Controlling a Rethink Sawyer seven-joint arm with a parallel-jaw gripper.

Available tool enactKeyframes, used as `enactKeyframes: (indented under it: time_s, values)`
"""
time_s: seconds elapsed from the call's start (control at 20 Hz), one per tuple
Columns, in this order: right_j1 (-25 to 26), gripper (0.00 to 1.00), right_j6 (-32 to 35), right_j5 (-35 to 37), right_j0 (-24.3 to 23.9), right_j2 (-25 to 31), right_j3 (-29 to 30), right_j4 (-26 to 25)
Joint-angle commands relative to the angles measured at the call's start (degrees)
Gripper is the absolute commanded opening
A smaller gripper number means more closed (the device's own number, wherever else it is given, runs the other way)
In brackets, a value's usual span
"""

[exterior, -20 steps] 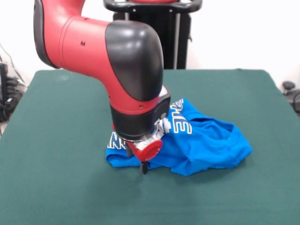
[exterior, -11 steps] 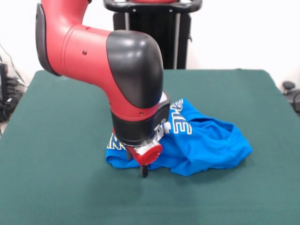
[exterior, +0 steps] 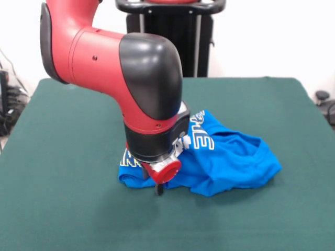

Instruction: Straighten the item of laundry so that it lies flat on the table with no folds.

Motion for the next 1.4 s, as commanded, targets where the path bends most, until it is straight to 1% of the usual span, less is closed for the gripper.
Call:
enactKeyframes:
  time_s: [0.05, 0.1, 0.2, 0.25, 0.4, 0.5, 0.65, 0.8, 0.9, 1.0, 1.25, 1.4]
  values:
    - [0.44, 0.00, 10.41, -3.59, 1.65, 1.77, 5.11, 0.71]
    - [0.43, 0.00, 9.98, -3.85, 1.62, 1.71, 4.99, 0.41]
    - [0.22, 0.00, 10.09, -1.25, 1.30, 0.62, 4.63, 0.11]
    - [-0.45, 0.00, 9.89, -1.43, 1.04, 0.18, 5.22, -0.12]
    - [-2.54, 0.00, 6.75, -0.86, -0.52, -0.66, 6.43, -1.49]
    - [-4.79, 0.00, 4.32, 1.47, -1.66, -1.28, 7.00, -2.25]
    - [-6.84, 0.00, 1.47, 4.77, -3.15, -0.63, 6.45, -2.82]
    - [-8.50, 0.00, 2.36, 5.28, -3.31, 1.17, 5.91, -1.78]
    - [-9.07, 0.00, 4.08, 7.69, -2.50, 1.26, 3.16, -1.19]
    - [-8.03, 0.00, 5.76, 9.69, -2.14, 1.26, -1.25, -0.83]
    - [0.59, 0.00, 9.80, 10.58, -2.59, 0.41, -16.13, -0.61]
    - [1.63, 0.00, 11.84, 13.30, -2.08, -0.26, -20.37, -0.20]
